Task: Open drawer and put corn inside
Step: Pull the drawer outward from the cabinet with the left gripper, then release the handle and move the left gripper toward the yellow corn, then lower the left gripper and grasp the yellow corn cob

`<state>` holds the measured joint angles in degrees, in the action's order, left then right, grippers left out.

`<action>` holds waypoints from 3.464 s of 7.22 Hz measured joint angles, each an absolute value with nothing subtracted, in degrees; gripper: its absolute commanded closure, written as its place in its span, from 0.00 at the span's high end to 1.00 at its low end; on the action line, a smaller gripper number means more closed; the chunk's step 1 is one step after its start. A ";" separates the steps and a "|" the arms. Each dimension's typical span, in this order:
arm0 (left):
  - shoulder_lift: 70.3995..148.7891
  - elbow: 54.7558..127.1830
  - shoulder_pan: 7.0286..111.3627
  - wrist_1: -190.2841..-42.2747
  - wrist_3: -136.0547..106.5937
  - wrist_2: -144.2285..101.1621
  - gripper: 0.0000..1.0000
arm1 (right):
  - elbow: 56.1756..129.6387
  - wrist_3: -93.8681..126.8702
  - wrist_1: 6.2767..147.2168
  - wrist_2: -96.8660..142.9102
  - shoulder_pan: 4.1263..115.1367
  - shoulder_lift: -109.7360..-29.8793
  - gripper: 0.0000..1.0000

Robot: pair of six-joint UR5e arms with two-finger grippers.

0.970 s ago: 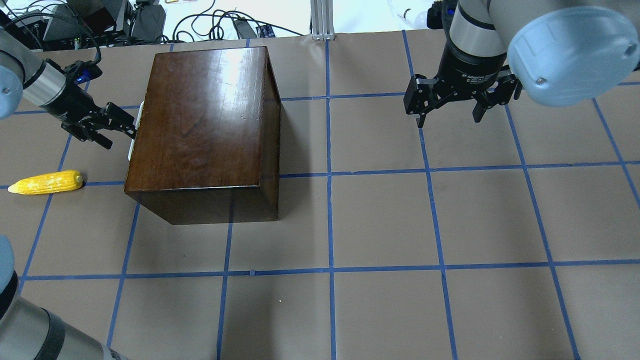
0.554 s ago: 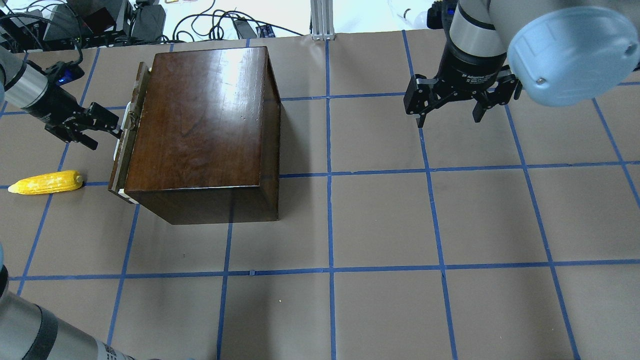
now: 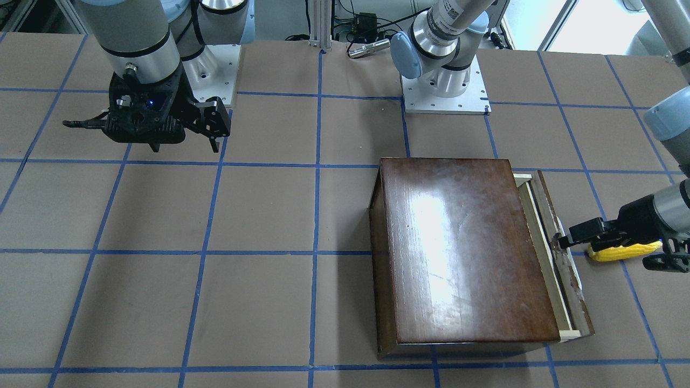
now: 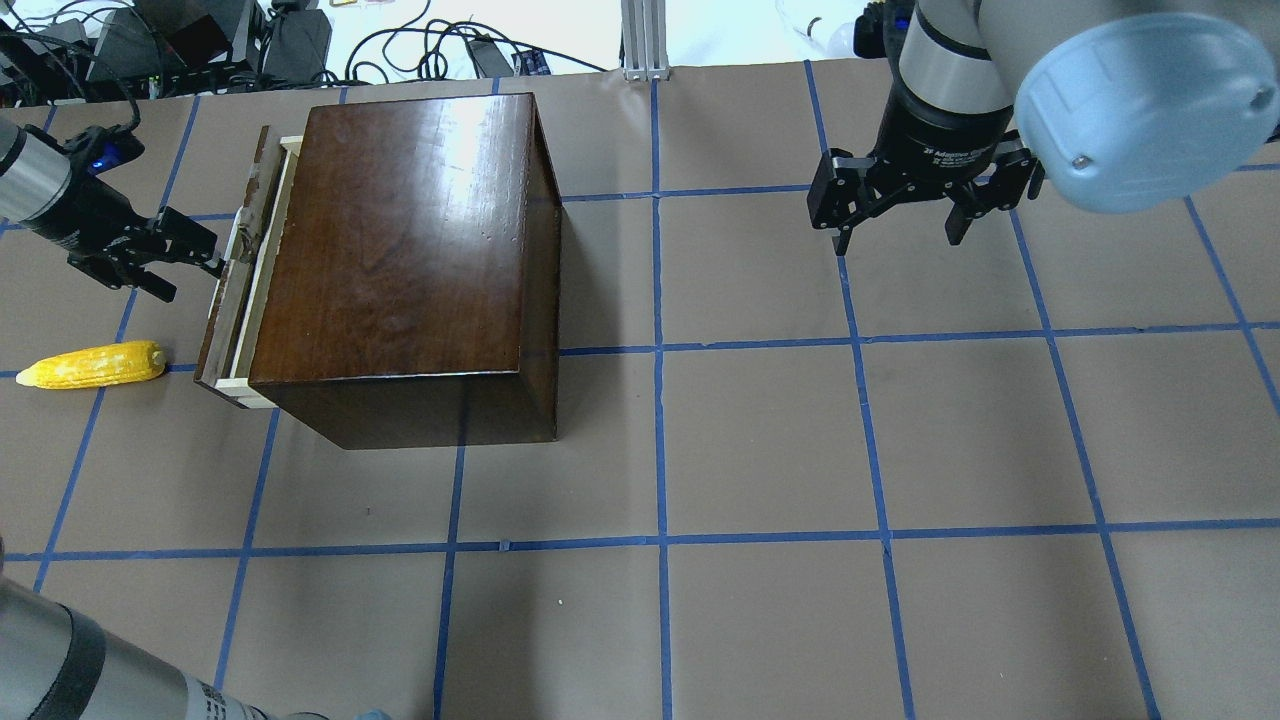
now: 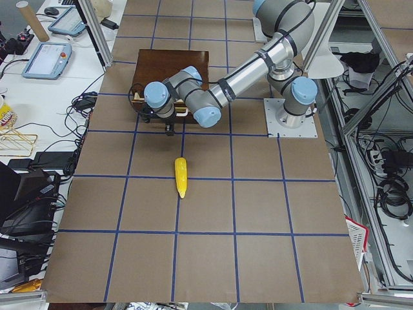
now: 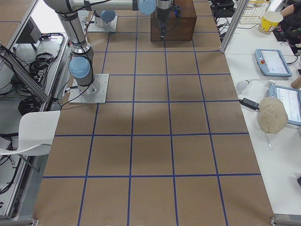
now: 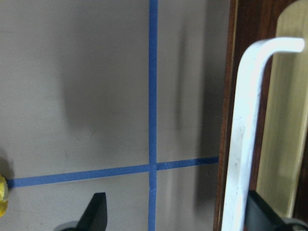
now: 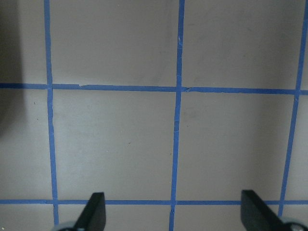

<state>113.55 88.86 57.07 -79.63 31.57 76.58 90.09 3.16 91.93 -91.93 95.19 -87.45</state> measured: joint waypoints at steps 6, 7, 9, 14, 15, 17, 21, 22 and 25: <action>113.79 88.71 54.40 -79.22 32.08 76.40 1.00 | 90.09 3.17 91.93 -91.93 95.19 -87.45 1.00; 113.85 88.70 53.93 -79.18 32.16 76.38 1.00 | 90.09 3.16 91.93 -91.93 95.19 -87.45 1.00; 113.90 88.62 53.45 -79.11 32.24 76.38 1.00 | 90.09 3.16 91.93 -91.93 95.19 -87.45 1.00; 113.61 88.33 52.94 -79.10 32.34 76.38 1.00 | 90.09 3.16 91.93 -91.93 95.19 -87.45 1.00; 113.46 88.19 52.92 -79.10 32.36 76.38 1.00 | 90.09 3.16 91.93 -91.93 95.19 -87.45 1.00; 113.00 88.02 52.86 -79.10 33.02 76.69 1.00 | 90.09 3.16 91.93 -91.93 95.19 -87.45 1.00; 112.79 88.36 50.63 -75.74 47.35 83.64 1.00 | 90.09 3.17 91.93 -91.93 95.19 -87.45 1.00; 113.25 88.45 50.45 -73.50 53.89 87.27 1.00 | 90.09 3.16 91.93 -91.93 95.19 -87.45 1.00; 114.43 89.04 49.95 -68.94 77.75 90.93 1.00 | 90.09 3.17 91.93 -91.93 95.19 -87.45 1.00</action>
